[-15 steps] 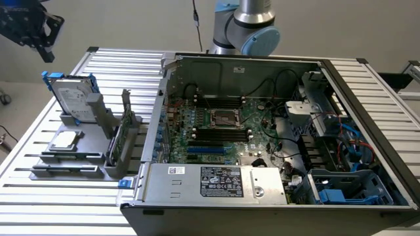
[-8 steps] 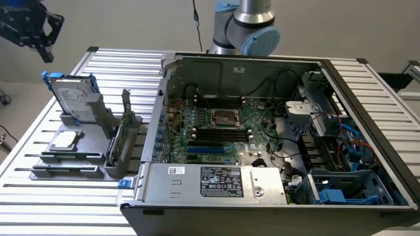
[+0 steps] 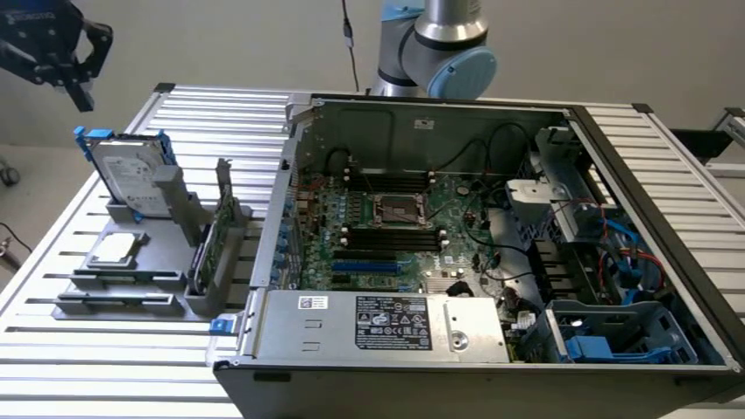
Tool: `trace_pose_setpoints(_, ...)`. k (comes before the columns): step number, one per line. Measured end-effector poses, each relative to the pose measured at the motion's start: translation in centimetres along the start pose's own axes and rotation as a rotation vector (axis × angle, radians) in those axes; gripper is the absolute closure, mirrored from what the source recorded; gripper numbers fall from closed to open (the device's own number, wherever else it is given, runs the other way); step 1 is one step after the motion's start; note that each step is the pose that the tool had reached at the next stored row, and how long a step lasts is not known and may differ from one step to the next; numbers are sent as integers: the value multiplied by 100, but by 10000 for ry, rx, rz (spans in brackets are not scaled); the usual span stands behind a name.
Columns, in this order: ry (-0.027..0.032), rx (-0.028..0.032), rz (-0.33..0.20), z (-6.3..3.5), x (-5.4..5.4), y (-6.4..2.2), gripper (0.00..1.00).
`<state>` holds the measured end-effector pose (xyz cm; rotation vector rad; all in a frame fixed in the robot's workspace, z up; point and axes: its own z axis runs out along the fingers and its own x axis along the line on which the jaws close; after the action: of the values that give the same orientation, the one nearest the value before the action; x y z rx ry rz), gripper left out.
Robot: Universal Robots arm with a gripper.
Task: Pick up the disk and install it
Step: 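Pick up the disk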
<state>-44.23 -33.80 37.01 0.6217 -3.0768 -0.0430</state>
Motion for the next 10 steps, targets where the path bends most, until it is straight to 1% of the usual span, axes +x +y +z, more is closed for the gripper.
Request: trace_pose_setpoints(10,62,25,-1825,1,0,0,89)
